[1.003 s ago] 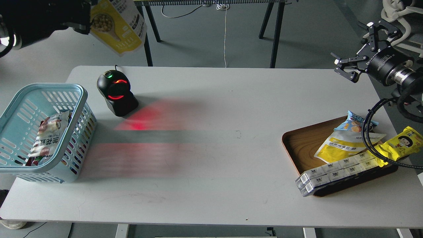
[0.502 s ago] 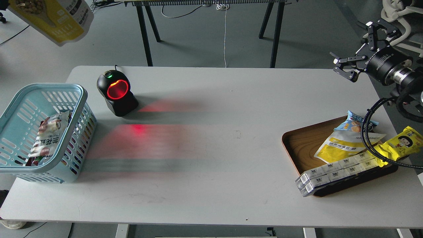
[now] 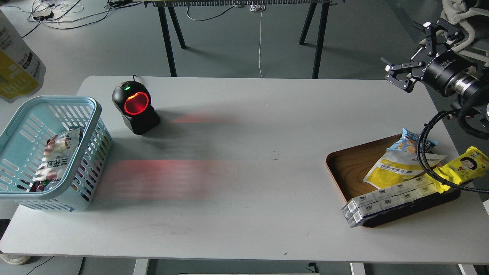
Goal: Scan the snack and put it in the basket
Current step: 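Swing the held bag up and over toward the blue basket, then lower the bag into the blue basket and open the left gripper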
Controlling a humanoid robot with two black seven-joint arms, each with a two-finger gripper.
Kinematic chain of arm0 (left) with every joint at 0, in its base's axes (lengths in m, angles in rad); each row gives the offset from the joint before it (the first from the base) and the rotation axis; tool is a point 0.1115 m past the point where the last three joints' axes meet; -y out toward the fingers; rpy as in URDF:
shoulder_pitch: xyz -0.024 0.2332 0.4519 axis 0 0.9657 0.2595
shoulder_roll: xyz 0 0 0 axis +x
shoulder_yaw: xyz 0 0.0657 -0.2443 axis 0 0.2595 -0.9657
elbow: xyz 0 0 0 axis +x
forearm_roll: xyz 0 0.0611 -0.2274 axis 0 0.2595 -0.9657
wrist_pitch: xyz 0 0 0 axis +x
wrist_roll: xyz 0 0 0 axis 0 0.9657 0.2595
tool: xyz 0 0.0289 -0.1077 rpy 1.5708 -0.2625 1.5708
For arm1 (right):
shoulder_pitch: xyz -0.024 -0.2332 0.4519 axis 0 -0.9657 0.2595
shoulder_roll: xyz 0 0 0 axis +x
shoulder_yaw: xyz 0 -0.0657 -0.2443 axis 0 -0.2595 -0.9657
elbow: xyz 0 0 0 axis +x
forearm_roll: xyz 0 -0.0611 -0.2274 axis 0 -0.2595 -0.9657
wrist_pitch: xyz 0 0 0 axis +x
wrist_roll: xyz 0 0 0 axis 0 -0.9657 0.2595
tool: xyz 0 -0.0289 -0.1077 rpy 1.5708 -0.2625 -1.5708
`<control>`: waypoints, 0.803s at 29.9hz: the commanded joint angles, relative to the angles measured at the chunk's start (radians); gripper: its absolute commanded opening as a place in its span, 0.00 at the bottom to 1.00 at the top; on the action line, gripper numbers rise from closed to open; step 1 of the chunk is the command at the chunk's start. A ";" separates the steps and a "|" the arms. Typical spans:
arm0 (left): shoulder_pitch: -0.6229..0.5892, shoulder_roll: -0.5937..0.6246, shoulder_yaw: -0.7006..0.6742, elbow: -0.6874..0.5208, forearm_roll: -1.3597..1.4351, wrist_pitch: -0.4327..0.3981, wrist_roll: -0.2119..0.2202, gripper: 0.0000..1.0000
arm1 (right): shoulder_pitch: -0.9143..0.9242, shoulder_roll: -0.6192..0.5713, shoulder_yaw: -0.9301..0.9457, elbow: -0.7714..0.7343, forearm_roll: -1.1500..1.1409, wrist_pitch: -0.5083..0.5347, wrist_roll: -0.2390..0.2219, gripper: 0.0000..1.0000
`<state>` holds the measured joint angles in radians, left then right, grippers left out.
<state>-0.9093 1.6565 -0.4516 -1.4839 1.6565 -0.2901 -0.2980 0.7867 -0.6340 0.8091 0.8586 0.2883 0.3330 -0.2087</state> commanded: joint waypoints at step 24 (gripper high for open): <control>0.001 0.046 0.465 -0.010 -0.004 0.382 -0.020 0.00 | -0.003 0.000 -0.002 0.000 -0.015 0.001 -0.001 0.97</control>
<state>-0.9098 1.7047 -0.0212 -1.4941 1.6525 0.0569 -0.3191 0.7840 -0.6351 0.8068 0.8574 0.2738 0.3343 -0.2103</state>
